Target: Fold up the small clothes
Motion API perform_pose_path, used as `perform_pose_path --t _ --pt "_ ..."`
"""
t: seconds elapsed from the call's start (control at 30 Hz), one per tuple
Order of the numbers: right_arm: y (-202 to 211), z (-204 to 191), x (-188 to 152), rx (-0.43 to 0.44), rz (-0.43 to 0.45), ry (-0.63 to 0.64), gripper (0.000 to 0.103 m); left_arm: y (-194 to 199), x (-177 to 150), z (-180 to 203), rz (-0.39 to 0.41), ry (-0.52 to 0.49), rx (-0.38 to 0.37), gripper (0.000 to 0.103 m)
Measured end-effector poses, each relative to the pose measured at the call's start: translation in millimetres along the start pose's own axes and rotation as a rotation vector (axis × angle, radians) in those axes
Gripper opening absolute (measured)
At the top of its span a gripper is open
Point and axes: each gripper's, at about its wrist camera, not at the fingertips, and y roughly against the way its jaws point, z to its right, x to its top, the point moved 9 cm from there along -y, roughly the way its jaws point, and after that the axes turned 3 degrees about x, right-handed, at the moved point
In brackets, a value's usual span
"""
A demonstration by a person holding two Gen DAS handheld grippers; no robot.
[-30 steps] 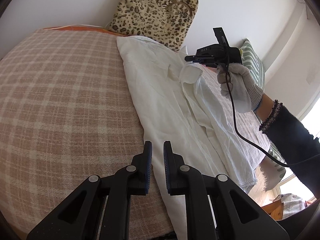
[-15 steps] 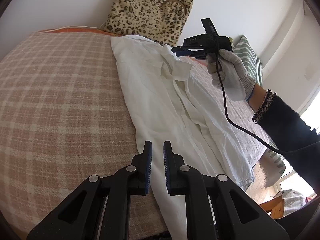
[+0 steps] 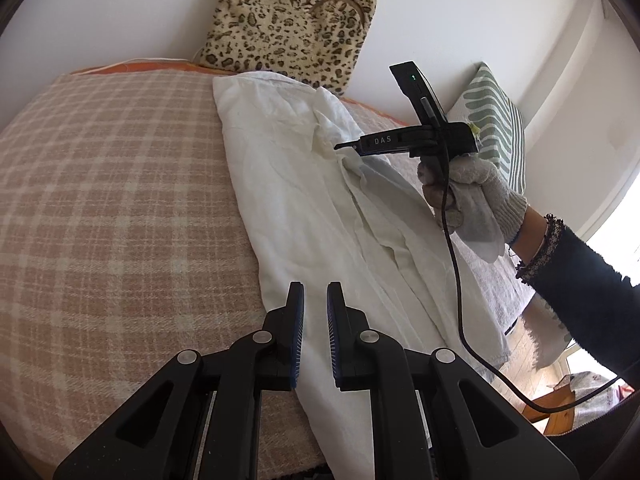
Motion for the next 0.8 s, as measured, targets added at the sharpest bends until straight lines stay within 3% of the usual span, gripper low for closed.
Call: perform_pose_path --t 0.13,0.33,0.53,0.7,0.8 --pt "13.1 3.7 0.4 0.042 0.0 -0.036 0.023 4.4 0.7 -1.7 0.008 0.009 0.013 0.01" --pt "90.2 11.0 -18.7 0.16 0.114 -0.148 0.023 10.5 -6.4 0.1 0.005 0.018 0.021 0.013" --pt "142.9 7.4 -96.5 0.18 0.116 -0.213 0.023 10.5 -28.0 5.3 -0.029 0.043 0.024 0.032" --pt "150.5 8.9 -170.9 0.208 0.052 -0.308 0.025 8.7 -47.9 -0.2 -0.054 0.134 -0.008 0.032" --pt "149.6 8.0 -201.9 0.243 0.035 -0.364 0.039 7.1 -58.1 0.1 -0.073 0.188 -0.046 0.032"
